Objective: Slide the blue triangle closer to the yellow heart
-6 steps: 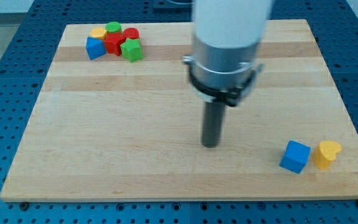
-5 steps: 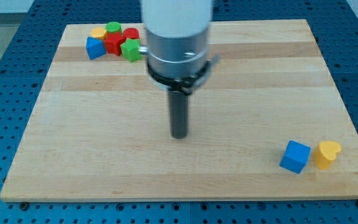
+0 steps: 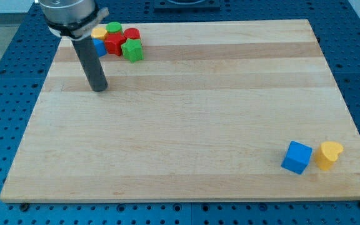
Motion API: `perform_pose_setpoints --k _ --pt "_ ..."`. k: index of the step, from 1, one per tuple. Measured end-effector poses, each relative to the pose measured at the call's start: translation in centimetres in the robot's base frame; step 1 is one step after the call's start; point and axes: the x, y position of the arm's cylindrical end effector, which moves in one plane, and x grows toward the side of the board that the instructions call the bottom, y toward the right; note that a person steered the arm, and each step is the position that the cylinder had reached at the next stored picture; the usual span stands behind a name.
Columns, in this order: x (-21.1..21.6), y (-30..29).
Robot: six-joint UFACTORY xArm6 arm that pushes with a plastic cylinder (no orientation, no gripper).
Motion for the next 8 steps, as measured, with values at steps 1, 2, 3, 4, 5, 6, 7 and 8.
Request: perform_pose_setpoints --k 1,2,3,4,5,6,7,8 --pt "-2.3 -2.6" --pt "-4.2 -4.6" --pt "-6.7 -5.6" --pt "-9.7 -5.5" --pt "-11.2 -3.9" --pt "-11.2 -2.9" --pt "-11.1 -2.8" --pt "-10.3 -1.3"
